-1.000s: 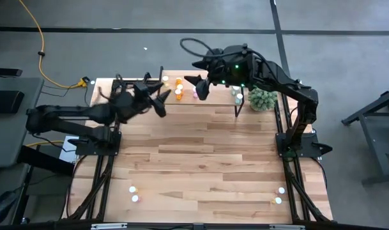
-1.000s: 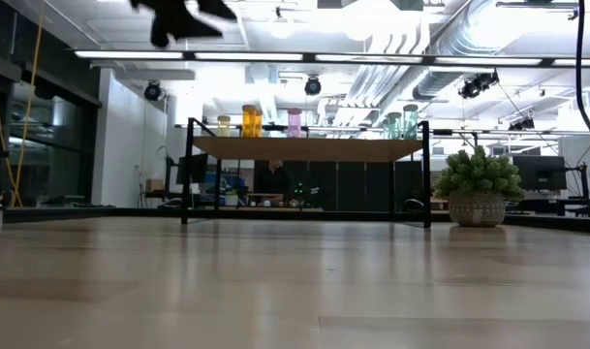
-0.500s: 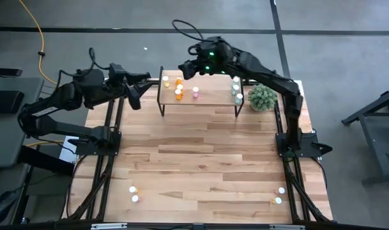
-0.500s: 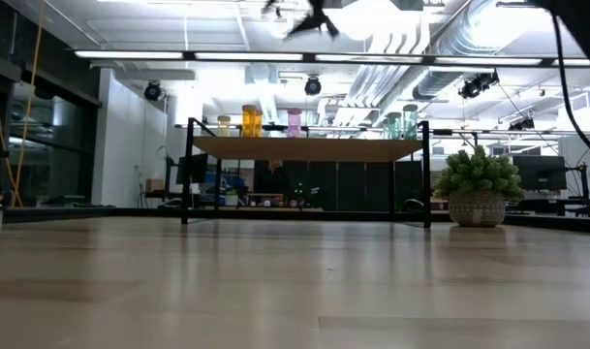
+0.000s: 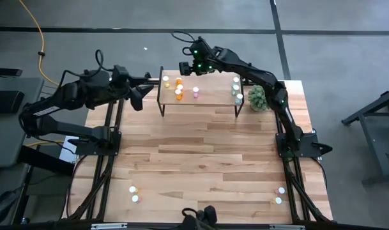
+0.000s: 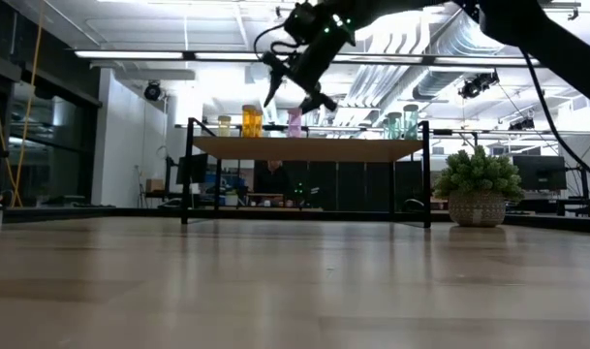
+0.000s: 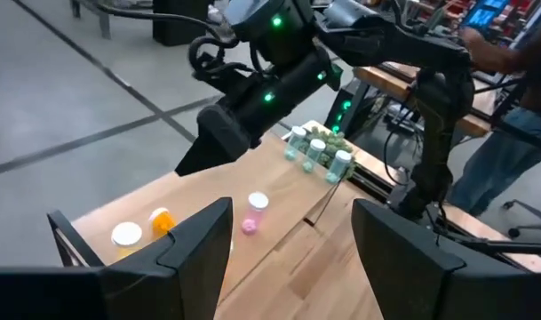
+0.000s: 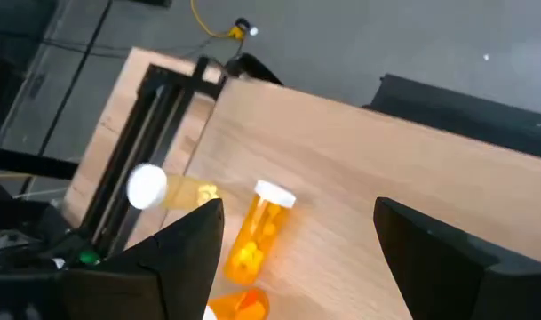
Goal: Pick and place medicine bottles onto shelf by color
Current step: Adjust the orange pill bottle on the shelf
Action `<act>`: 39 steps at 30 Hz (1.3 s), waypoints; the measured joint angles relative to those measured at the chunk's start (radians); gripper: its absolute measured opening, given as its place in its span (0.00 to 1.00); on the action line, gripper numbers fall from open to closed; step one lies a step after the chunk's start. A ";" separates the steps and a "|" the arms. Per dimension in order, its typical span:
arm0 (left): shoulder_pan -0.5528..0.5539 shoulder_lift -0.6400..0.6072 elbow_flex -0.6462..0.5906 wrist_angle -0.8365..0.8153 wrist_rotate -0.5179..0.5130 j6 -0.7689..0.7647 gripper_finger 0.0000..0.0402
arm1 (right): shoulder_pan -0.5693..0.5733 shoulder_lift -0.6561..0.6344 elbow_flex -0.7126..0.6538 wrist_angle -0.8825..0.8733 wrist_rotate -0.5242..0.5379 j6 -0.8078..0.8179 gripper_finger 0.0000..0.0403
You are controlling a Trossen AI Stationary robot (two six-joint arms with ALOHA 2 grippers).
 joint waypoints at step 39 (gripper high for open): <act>0.174 0.313 0.139 0.074 0.082 0.082 0.51 | 0.102 -0.413 0.016 -0.111 0.444 -0.315 0.08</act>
